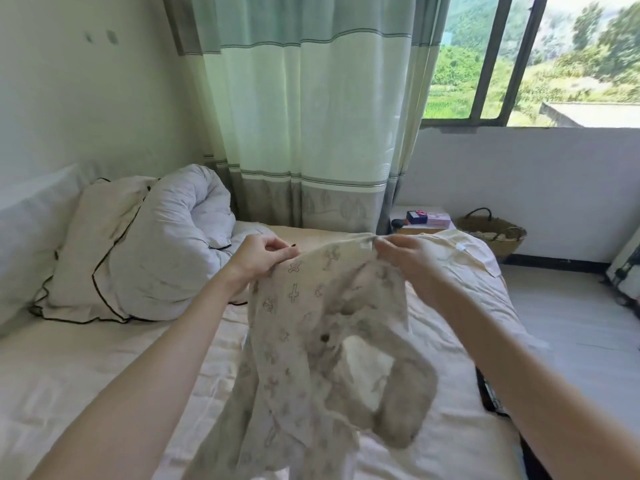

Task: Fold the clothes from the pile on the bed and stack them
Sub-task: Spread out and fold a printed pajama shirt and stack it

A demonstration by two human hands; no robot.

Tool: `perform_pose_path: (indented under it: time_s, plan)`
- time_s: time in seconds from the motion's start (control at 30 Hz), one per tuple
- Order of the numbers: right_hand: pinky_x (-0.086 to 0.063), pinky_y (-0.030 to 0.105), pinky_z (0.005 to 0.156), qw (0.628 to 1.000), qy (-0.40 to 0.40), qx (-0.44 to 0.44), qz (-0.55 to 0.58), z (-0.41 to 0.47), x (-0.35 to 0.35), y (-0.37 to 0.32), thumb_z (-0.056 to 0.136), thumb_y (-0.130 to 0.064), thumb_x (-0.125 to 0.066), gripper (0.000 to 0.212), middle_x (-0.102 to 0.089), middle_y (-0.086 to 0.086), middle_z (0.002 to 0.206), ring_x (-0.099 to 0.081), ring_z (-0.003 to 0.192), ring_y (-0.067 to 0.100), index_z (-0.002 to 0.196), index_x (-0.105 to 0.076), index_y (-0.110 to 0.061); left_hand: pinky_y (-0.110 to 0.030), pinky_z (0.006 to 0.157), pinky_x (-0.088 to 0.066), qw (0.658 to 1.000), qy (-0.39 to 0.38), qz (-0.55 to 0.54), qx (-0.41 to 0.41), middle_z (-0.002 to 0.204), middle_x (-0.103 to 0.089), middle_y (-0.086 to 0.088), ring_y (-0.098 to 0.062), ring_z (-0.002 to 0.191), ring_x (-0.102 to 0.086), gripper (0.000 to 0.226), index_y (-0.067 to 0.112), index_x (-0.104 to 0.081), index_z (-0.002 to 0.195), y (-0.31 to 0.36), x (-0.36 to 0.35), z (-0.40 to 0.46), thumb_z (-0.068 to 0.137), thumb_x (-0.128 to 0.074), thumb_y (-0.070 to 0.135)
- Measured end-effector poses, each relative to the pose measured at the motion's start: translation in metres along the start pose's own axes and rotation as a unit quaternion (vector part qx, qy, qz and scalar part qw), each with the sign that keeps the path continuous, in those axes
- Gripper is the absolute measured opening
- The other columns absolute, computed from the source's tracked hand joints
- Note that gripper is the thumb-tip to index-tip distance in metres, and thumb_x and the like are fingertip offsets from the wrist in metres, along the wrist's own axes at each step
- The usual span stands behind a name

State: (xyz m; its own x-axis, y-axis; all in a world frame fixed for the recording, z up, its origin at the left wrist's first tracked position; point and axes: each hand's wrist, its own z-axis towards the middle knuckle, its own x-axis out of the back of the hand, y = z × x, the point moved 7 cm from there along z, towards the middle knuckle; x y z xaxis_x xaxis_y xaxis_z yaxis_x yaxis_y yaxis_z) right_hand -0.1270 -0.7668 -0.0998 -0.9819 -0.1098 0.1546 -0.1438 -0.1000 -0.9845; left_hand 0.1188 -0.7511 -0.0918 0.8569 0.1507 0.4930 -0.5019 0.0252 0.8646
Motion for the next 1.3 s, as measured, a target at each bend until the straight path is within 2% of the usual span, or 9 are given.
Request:
perform_pose_path:
  time_s: [0.13, 0.27, 0.43, 0.57, 0.67, 0.77, 1.0, 1.13, 1.3]
  plan:
    - [-0.056, 0.033, 0.076, 0.999, 0.017, -0.03, -0.023, 0.024, 0.011, -0.013, 0.085, -0.02, -0.07, 0.01, -0.07, 0.003, 0.069, -0.066, 0.07, 0.02, 0.077, -0.074, -0.016, -0.014, 0.065, -0.046, 0.996, 0.082, 0.034, -0.025, 0.075, -0.064, 0.005, -0.01, 0.07, -0.058, 0.017, 0.017, -0.063, 0.075, -0.001, 0.026, 0.003, 0.087, -0.064, 0.006]
    - [-0.058, 0.031, 0.069, 0.997, 0.029, -0.07, -0.01, 0.037, 0.004, -0.019, 0.08, -0.018, -0.075, 0.019, -0.07, 0.008, 0.073, -0.067, 0.065, 0.019, 0.092, -0.072, -0.003, -0.005, 0.063, -0.041, 0.971, 0.167, 0.071, -0.154, 0.078, -0.057, 0.011, 0.001, 0.071, -0.053, 0.003, 0.012, -0.064, 0.091, 0.023, 0.01, -0.03, 0.088, -0.063, 0.011]
    - [-0.057, 0.03, 0.068, 0.996, 0.008, -0.071, -0.053, 0.042, -0.018, -0.026, 0.081, -0.02, -0.074, 0.013, -0.066, 0.003, 0.068, -0.062, 0.059, 0.014, 0.074, -0.07, -0.011, -0.023, 0.087, -0.04, 0.887, 0.081, 0.177, -0.419, 0.102, -0.065, -0.002, -0.011, 0.097, -0.053, 0.027, 0.012, -0.069, 0.095, 0.056, -0.093, -0.1, 0.075, -0.073, 0.03]
    - [-0.058, 0.029, 0.067, 0.996, -0.005, -0.065, -0.054, 0.039, -0.02, -0.028, 0.081, -0.022, -0.074, 0.016, -0.066, 0.004, 0.068, -0.063, 0.061, 0.014, 0.073, -0.071, -0.008, -0.035, 0.093, -0.043, 0.8, -0.004, 0.359, -0.481, 0.119, -0.062, -0.004, -0.022, 0.108, -0.056, 0.058, 0.024, -0.061, 0.114, 0.048, -0.132, -0.107, 0.062, -0.083, 0.035]
    - [-0.059, 0.032, 0.07, 0.997, 0.019, -0.064, -0.04, 0.037, -0.002, -0.02, 0.08, -0.023, -0.075, 0.015, -0.068, 0.008, 0.074, -0.066, 0.067, 0.017, 0.078, -0.072, -0.008, -0.029, 0.08, -0.048, 0.8, -0.03, 0.293, -0.523, 0.094, -0.068, 0.001, -0.018, 0.092, -0.06, 0.012, 0.016, -0.07, 0.087, 0.055, -0.122, -0.107, 0.075, -0.07, 0.018]
    - [-0.059, 0.034, 0.074, 0.995, 0.015, -0.087, -0.045, 0.035, 0.002, 0.003, 0.083, -0.018, -0.072, 0.024, -0.068, 0.014, 0.081, -0.066, 0.071, 0.02, 0.094, -0.071, 0.003, -0.027, 0.054, -0.051, 0.845, -0.043, 0.272, -0.459, 0.068, -0.064, -0.001, -0.018, 0.061, -0.06, 0.024, 0.009, -0.07, 0.072, 0.061, -0.107, -0.09, 0.083, -0.052, 0.022]
    - [-0.053, 0.032, 0.068, 0.991, 0.097, -0.061, -0.069, -0.019, 0.018, 0.063, 0.09, -0.011, -0.06, 0.008, -0.066, 0.005, 0.075, -0.061, 0.069, 0.018, 0.09, -0.068, -0.011, -0.027, 0.072, -0.042, 0.923, -0.017, 0.243, -0.297, 0.076, -0.067, -0.01, -0.023, 0.076, -0.06, 0.019, 0.001, -0.068, 0.081, 0.042, -0.098, -0.059, 0.089, -0.061, 0.017]
    - [-0.047, 0.012, 0.059, 0.975, 0.139, 0.113, -0.131, -0.077, 0.007, 0.051, 0.083, -0.014, -0.07, 0.023, -0.063, -0.012, 0.069, -0.061, 0.065, 0.003, 0.076, -0.059, -0.033, -0.028, 0.063, -0.045, 0.92, 0.024, 0.243, -0.305, 0.066, -0.064, -0.007, -0.019, 0.066, -0.058, 0.018, 0.003, -0.065, 0.07, 0.044, -0.101, -0.064, 0.085, -0.065, 0.012]
    - [-0.046, 0.015, 0.062, 0.963, 0.114, 0.138, -0.203, -0.096, -0.016, 0.059, 0.078, -0.026, -0.074, 0.019, -0.054, -0.017, 0.078, -0.056, 0.071, -0.001, 0.084, -0.056, -0.028, -0.027, 0.054, -0.047, 0.904, 0.052, 0.264, -0.333, 0.06, -0.062, -0.003, -0.019, 0.057, -0.059, 0.015, 0.006, -0.066, 0.065, 0.056, -0.113, -0.073, 0.077, -0.074, 0.009]
